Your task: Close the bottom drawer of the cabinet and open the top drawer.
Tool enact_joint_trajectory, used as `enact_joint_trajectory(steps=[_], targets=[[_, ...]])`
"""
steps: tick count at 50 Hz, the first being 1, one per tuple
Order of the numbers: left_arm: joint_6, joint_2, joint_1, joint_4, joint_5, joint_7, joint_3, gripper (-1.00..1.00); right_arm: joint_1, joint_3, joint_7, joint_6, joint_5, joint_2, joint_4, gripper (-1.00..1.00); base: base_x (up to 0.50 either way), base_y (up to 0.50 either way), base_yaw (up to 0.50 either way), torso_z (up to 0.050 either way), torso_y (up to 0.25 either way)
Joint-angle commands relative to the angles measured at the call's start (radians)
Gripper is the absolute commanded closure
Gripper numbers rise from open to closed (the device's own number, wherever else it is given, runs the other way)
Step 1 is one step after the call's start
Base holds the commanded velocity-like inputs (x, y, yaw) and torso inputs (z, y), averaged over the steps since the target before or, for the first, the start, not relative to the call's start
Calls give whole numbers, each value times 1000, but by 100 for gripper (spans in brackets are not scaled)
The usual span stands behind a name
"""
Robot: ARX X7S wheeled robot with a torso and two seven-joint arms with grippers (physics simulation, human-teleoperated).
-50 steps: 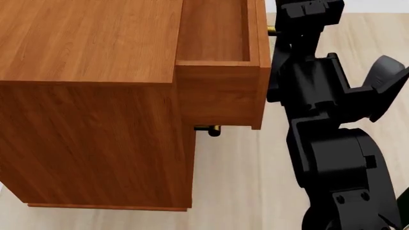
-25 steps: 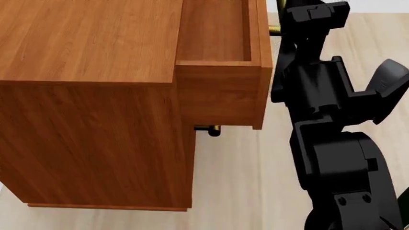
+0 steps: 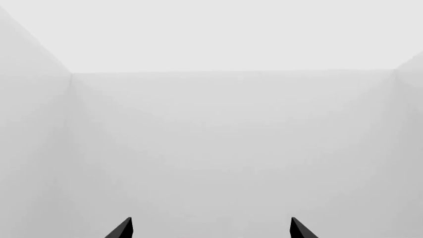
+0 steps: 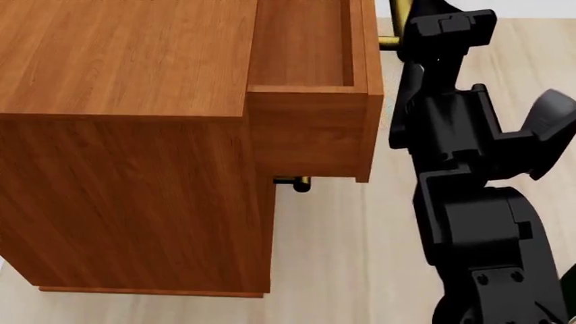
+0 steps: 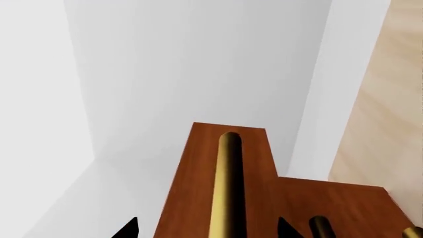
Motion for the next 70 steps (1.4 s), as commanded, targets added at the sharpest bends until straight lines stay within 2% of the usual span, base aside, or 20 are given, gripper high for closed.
enact_joint_trajectory(steps=[1,22,40,62,70], targets=[[-2,-3,-1,5,-8,-5,-4,-100,3,2,12,-9,-6,15,-11,-100,0,0,0,0,0],[7,-2,0,0,-4,-5,9,-100,-6,26,59,-31,-35,77,-84,-100,0,0,0,0,0],[27,-1,18,-8,1,-4,14,-100,144,-151,196,117,-250,230,-125,-100,0,0,0,0,0],[36,-2,17,-18,4,-1,25,-100,328,-270,271,286,-340,341,-148,-100,0,0,0,0,0],[47,-4,27,-21,6,1,26,-100,437,-336,299,395,-373,389,-146,-100,0,0,0,0,0]])
